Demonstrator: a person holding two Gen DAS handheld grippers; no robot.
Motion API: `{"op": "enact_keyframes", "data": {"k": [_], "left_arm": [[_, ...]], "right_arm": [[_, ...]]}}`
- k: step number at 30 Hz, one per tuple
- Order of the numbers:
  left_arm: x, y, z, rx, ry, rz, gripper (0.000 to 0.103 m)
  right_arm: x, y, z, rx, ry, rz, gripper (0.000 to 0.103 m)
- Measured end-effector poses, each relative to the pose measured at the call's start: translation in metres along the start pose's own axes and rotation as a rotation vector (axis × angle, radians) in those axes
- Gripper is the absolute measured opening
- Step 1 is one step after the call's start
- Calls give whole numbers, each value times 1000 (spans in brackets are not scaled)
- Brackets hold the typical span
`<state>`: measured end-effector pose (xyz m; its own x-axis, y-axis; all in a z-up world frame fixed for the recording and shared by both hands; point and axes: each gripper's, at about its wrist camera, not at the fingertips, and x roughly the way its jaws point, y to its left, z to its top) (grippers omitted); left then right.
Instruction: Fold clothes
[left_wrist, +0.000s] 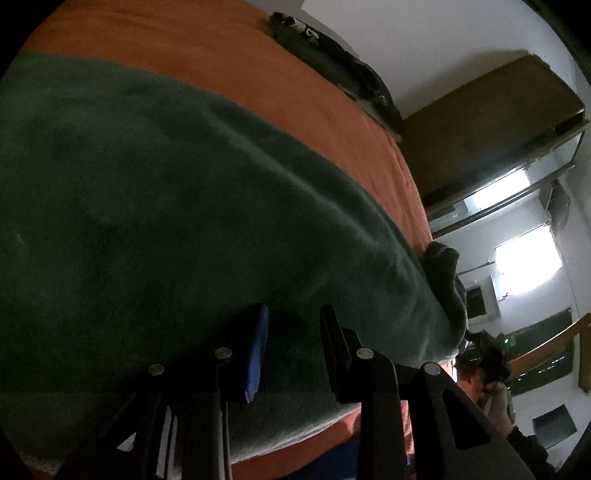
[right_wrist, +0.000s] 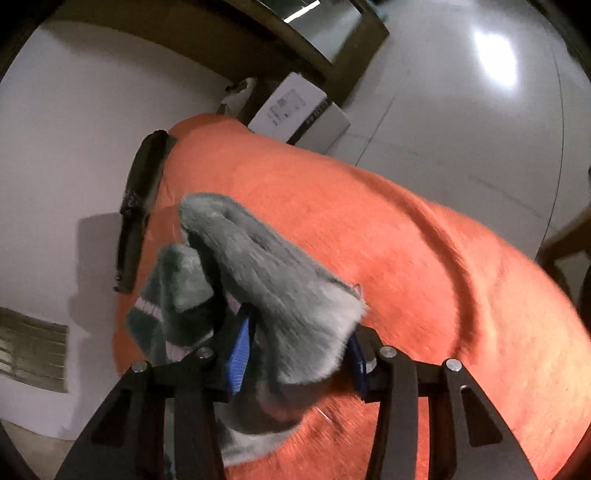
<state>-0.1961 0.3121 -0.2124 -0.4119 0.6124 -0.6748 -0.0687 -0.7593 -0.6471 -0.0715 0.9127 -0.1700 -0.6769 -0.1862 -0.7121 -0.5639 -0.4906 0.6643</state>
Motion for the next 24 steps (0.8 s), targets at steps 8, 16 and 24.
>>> {"op": "enact_keyframes", "data": {"k": [8,16,24], "left_arm": [[-2,-12,-12,69,6,23,40],[-12,-10,-9,5,12,-27,40],[-7,-14,-13,13,16,-28,42]], "right_arm": [[-26,9,-19,6,30,-308,15],[-57,75,7,-187,-84,-388,75],[42,80,-12,-124,132,-312,64]]}}
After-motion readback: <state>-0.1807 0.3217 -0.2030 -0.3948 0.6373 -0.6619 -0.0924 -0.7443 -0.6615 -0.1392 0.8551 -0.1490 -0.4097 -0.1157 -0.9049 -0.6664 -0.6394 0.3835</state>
